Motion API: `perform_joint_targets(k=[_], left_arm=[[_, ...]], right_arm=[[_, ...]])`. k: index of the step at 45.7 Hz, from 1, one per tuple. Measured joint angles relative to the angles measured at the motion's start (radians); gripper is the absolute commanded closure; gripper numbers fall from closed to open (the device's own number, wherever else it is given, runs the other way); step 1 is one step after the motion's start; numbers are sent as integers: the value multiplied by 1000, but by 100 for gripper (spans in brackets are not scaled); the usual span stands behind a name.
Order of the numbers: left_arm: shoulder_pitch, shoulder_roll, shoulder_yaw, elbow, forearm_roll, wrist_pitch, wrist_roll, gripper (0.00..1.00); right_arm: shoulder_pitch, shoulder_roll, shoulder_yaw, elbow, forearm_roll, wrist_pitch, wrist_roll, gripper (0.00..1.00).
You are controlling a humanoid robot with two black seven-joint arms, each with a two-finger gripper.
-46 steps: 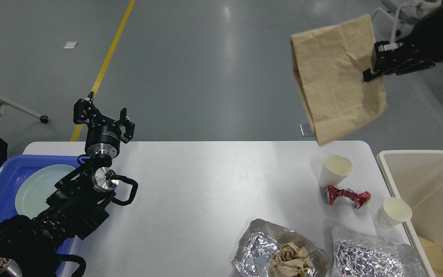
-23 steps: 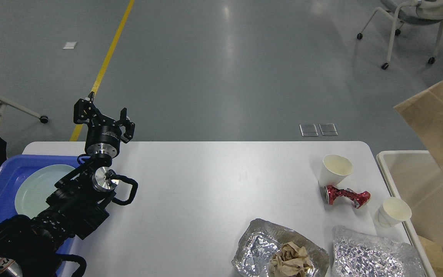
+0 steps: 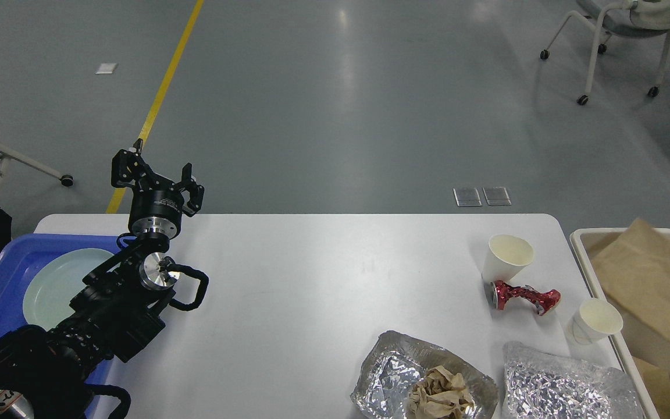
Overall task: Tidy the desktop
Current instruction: 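Move the right gripper back and lower it to the paper cup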
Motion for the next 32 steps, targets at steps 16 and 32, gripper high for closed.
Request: perform_joint_targets(k=[16, 32], left_arm=[[0, 0, 0, 0, 0, 0, 0, 0], [0, 0, -1, 0, 0, 0, 0, 0]], right_arm=[[199, 7, 29, 150, 279, 92, 3, 0], [684, 32, 84, 528, 629, 374, 0, 0]])
